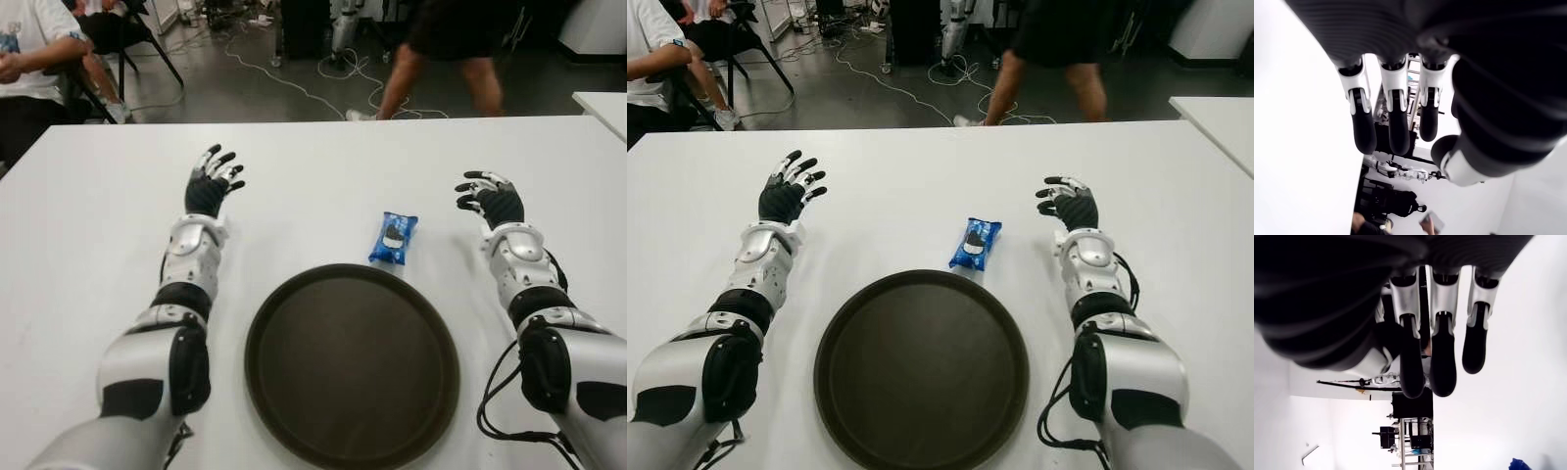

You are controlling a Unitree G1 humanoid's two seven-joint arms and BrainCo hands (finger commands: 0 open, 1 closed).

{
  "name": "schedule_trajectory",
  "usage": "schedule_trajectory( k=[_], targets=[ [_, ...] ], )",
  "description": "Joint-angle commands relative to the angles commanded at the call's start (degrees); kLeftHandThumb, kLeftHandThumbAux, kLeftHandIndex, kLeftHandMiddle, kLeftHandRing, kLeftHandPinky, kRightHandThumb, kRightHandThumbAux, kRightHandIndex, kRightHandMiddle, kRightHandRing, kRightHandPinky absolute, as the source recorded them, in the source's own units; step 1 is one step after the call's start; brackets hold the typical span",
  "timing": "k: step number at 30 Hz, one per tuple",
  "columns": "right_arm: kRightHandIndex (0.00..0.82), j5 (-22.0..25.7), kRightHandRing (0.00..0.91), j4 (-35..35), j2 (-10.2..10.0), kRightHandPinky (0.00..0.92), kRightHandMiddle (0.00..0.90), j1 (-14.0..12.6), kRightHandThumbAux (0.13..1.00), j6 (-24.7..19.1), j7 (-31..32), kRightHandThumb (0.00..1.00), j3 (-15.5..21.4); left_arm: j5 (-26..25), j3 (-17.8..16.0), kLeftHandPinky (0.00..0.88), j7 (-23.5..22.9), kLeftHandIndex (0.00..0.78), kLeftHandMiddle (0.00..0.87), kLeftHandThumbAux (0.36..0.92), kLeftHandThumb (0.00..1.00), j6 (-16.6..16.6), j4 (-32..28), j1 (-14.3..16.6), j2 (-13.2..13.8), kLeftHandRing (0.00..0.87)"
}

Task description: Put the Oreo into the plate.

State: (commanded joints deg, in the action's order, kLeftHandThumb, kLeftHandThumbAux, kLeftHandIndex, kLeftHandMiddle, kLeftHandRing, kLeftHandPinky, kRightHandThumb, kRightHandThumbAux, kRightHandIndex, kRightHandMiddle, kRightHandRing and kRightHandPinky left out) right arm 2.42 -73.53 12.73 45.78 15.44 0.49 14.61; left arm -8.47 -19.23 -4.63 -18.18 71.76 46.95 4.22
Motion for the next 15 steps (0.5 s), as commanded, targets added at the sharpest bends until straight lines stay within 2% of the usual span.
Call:
schedule_trajectory(
  k=[5, 15],
  targets=[
    [0.383, -1.0, 0.596, -0.2, -0.1, 0.564, 0.527, -0.1, 0.687, 0.0, -1.3, 0.828, -1.1, -0.1, -0.1, 0.291, 0.1, 0.135, 0.213, 0.809, 0.157, 0.0, 0.5, 0.2, 0.3, 0.236],
    [0.381, -1.4, 0.589, -0.3, -0.4, 0.569, 0.523, -0.2, 0.687, 1.0, -2.6, 0.829, -2.0, -0.4, 0.1, 0.286, -0.5, 0.132, 0.209, 0.791, 0.154, -0.7, 0.6, 0.3, 0.3, 0.230]
  ],
)
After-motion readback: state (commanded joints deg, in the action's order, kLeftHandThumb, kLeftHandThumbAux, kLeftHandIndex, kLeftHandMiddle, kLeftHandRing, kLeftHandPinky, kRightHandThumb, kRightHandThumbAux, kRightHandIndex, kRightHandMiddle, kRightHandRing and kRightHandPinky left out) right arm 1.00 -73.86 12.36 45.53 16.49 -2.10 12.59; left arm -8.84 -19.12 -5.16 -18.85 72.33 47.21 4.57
